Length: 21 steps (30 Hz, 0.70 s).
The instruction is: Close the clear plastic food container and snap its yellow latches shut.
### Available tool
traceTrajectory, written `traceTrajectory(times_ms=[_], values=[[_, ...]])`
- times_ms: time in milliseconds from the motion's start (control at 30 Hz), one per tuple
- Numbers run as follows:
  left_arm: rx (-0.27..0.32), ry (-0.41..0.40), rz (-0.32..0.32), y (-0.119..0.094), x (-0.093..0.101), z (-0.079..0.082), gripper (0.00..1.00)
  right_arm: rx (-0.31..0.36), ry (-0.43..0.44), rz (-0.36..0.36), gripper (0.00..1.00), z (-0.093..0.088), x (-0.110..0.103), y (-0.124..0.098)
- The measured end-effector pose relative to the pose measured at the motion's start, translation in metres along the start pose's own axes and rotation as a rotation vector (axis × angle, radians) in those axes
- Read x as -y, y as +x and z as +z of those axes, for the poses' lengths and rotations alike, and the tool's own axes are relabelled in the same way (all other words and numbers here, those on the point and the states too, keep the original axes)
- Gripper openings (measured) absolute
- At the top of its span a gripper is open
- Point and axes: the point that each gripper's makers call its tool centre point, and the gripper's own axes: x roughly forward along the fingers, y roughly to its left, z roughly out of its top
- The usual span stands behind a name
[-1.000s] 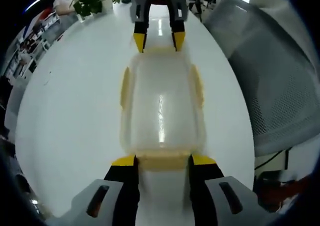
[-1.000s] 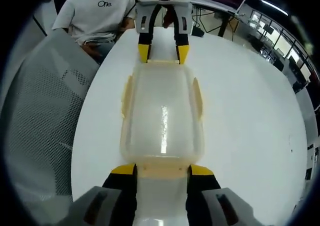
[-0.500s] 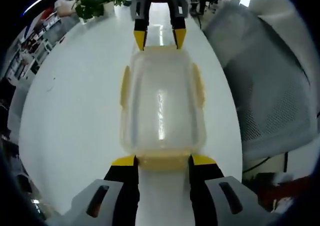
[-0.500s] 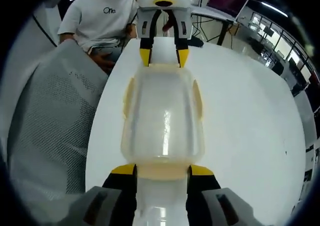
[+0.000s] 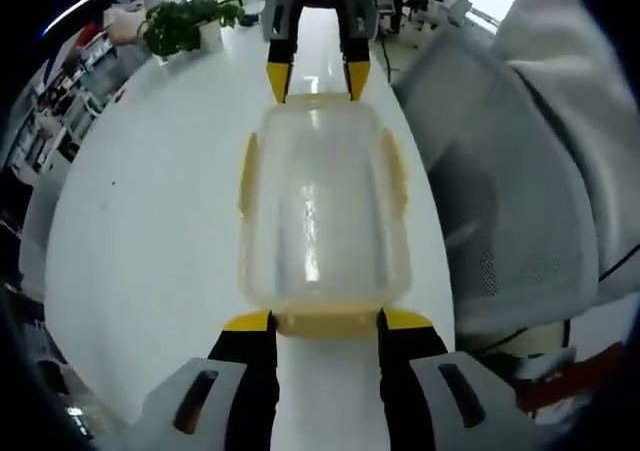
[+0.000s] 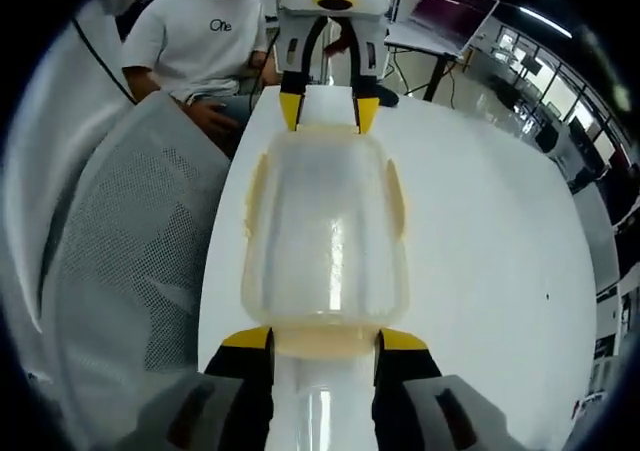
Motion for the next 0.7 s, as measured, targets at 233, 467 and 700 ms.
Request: traceTrajectory(times_ms=[233,467,700], values=[[-0.022,0.000,0.027,-0.011,-0.007,0.020,0.36,0.011,-0.017,-0.021,0.37,-0.007,0.009,-0.021],[-0.025,-0.014,0.028,-0.001,-0.007,0.051,0.36,0.019,-0.032,-0.015,0.37,-0.034,0.010,-0.040],[-0.034,-0.001,0.030,0.011,-0.011,0.080,0.36,0.022,-0.021,-0.004,0.37,-0.064,0.011,-0.052]])
